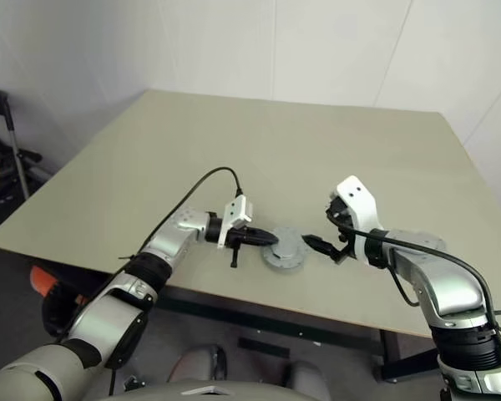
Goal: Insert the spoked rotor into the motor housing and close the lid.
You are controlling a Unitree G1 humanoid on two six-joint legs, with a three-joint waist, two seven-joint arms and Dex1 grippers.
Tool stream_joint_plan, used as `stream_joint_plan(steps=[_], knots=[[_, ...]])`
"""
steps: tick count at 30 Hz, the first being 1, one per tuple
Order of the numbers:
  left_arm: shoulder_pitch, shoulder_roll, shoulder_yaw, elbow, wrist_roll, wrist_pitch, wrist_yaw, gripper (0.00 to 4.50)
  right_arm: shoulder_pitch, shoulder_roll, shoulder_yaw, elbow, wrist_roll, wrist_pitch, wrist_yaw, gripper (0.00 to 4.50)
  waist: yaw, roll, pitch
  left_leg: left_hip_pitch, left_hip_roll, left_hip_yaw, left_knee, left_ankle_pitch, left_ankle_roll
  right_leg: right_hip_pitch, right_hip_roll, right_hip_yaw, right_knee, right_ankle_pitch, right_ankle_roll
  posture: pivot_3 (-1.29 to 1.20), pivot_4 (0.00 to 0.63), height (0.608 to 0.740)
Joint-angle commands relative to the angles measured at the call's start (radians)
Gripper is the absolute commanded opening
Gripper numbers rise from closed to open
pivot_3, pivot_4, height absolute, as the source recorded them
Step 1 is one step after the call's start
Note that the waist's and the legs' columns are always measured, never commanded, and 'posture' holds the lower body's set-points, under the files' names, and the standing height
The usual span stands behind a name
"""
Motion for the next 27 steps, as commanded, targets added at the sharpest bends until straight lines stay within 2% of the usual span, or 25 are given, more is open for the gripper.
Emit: stream_joint_plan(steps=[1,5,11,27], knots=[[0.001,0.0,-0.009,-0.01,0.008,-0.001,-0.002,0.0,0.006,0.054,-0.083,-0.073,0.087,0.145,-0.058,4.49,0.002,0.001,0.0,0.0,0.0,0.0,0.0,0.0,0.0,0.0,0.0,0.0,0.0,0.0,0.0,0.0,0.0,0.74],[0.002,0.0,-0.011,-0.01,0.008,-0.003,-0.007,0.0,0.002,0.15,-0.153,-0.106,0.158,0.303,-0.115,4.49,0.007,0.003,0.0,0.0,0.0,0.0,-0.001,0.0,0.0,-0.001,0.0,0.0,0.0,0.0,0.0,0.0,0.0,0.74],[0.001,0.001,-0.011,-0.01,0.009,-0.004,-0.011,0.0,-0.082,0.303,-0.304,-0.087,0.208,0.531,-0.188,4.49,0.013,0.003,0.0,0.0,0.0,0.001,-0.001,0.001,-0.001,-0.002,0.0,0.0,0.0,-0.001,0.002,0.0,0.0,0.74],[-0.002,0.0,-0.013,-0.018,0.005,0.0,-0.021,0.0,-0.104,0.365,-0.383,-0.008,0.305,0.55,-0.315,4.49,0.015,0.003,0.0,0.0,-0.001,0.0,-0.004,0.004,-0.007,-0.003,-0.001,0.0,0.0,-0.002,0.003,0.0,0.0,0.74]])
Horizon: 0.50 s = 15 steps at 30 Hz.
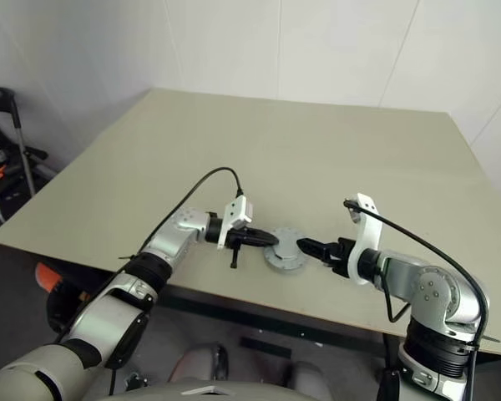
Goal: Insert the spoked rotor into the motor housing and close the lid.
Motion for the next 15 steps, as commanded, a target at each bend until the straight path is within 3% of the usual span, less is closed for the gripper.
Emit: stream_joint_plan(steps=[1,15], knots=[[-0.004,-0.001,-0.011,-0.016,0.007,0.0,-0.006,0.0,-0.016,0.01,-0.051,0.017,0.071,0.004,-0.036,4.49,0.0,0.0,0.0,0.0,0.0,0.0,0.0,0.0,0.0,0.0,0.0,0.0,0.0,0.0,0.0,0.0,0.0,0.74],[-0.013,-0.006,-0.011,-0.009,0.007,-0.002,-0.009,0.0,0.024,-0.011,-0.071,0.119,0.332,0.004,-0.207,4.49,0.0,0.0,0.0,0.0,0.0,0.0,0.0,0.0,0.0,0.0,-0.001,0.0,0.0,0.001,-0.002,0.0,0.0,0.74]])
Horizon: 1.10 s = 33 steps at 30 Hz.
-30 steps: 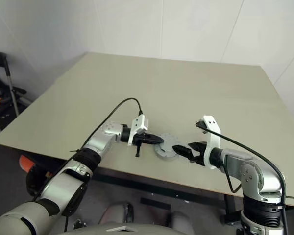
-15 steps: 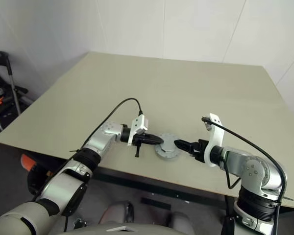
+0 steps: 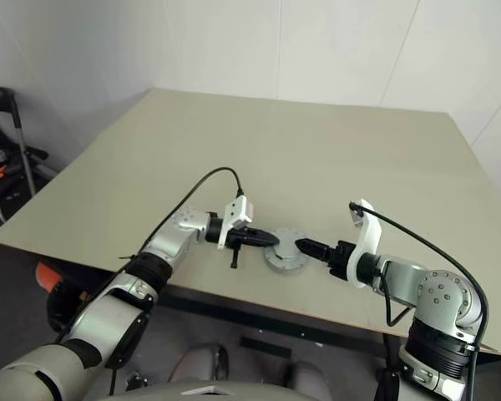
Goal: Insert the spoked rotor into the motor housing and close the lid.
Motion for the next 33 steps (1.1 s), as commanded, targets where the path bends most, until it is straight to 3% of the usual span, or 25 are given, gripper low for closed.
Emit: stream_joint_plan(steps=[1,11,20,32,33], knots=[[-0.012,-0.004,-0.011,-0.009,0.007,-0.002,-0.008,0.0,0.014,-0.016,-0.001,0.009,0.098,0.004,-0.043,4.49,0.0,0.0,0.0,0.0,0.0,0.0,0.0,0.0,0.0,0.0,0.0,0.0,0.0,0.0,0.0,0.0,0.0,0.74],[-0.01,-0.004,-0.011,-0.012,0.005,0.0,-0.011,0.0,0.049,-0.019,0.038,0.046,0.257,0.004,-0.162,4.49,0.0,0.0,0.0,0.0,0.0,0.0,0.0,0.0,0.0,0.0,0.0,0.0,0.0,-0.002,0.004,0.0,0.0,0.74],[-0.012,-0.005,-0.012,-0.013,0.004,0.0,-0.011,0.0,0.034,0.087,-0.011,0.173,0.528,-0.024,-0.346,4.49,-0.004,0.0,0.0,0.0,0.0,0.0,0.0,0.0,0.0,0.0,0.0,0.0,0.0,-0.002,0.004,0.0,0.0,0.74],[-0.011,-0.01,-0.012,-0.019,0.005,0.003,-0.008,0.0,0.103,-0.015,0.202,0.242,0.879,-0.247,-0.516,4.49,-0.02,0.0,0.0,0.0,0.001,0.0,-0.002,0.001,-0.001,-0.001,0.0,-0.001,0.0,-0.003,0.005,0.0,0.0,0.74],[-0.011,-0.01,-0.012,-0.019,0.005,0.003,-0.008,0.0,0.11,-0.032,0.222,0.237,0.907,-0.27,-0.522,4.09,-0.019,0.0,0.0,0.0,0.001,0.0,-0.002,0.001,-0.001,-0.001,0.0,-0.001,0.0,-0.003,0.005,0.0,0.0,0.74]])
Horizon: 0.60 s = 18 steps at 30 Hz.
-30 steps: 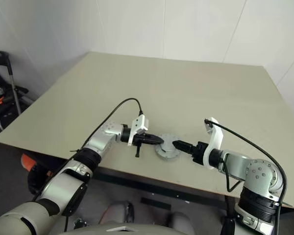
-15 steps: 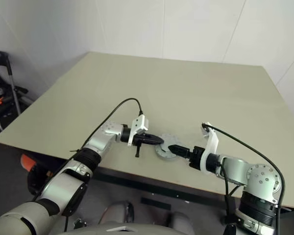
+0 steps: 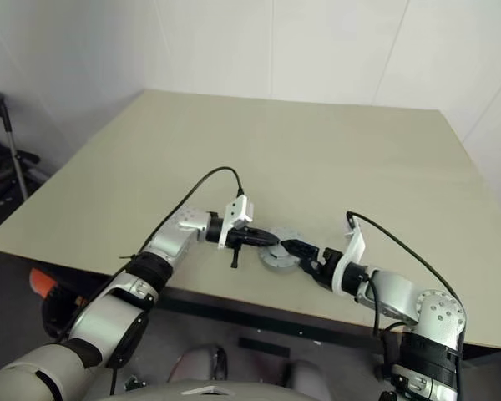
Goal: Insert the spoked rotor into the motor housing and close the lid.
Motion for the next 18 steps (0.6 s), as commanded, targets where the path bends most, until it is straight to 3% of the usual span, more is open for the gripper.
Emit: stream_joint_plan(steps=[1,8,14,18], knots=[[-0.007,-0.004,-0.012,-0.017,0.007,0.003,-0.004,0.0,0.006,-0.041,0.087,-0.026,0.155,-0.074,-0.012,3.89,0.0,0.0,0.0,0.0,0.0,0.0,0.0,0.0,0.0,0.0,0.0,0.0,0.0,0.0,0.0,0.0,0.0,0.74],[-0.005,-0.004,-0.012,-0.02,0.006,0.003,-0.005,0.0,0.031,-0.128,0.173,-0.052,0.247,-0.21,-0.029,1.67,0.004,0.0,0.0,-0.002,-0.001,0.0,0.001,-0.001,0.002,-0.001,-0.001,0.0,-0.001,0.0,0.0,0.0,0.0,0.74],[-0.001,-0.004,-0.013,-0.027,0.005,0.005,-0.007,0.0,0.048,-0.163,0.207,-0.073,0.262,-0.272,-0.012,1.14,0.01,-0.001,0.0,-0.004,-0.002,0.0,0.001,-0.001,0.002,-0.002,-0.002,0.0,-0.001,0.0,0.001,0.0,0.0,0.74],[0.001,-0.004,-0.014,-0.031,0.004,0.006,-0.006,0.0,0.057,-0.172,0.216,-0.08,0.262,-0.288,-0.004,1.14,0.014,-0.001,0.0,-0.005,-0.002,0.0,0.001,-0.001,0.002,-0.002,-0.002,-0.001,-0.001,0.0,0.001,0.0,0.0,0.74]])
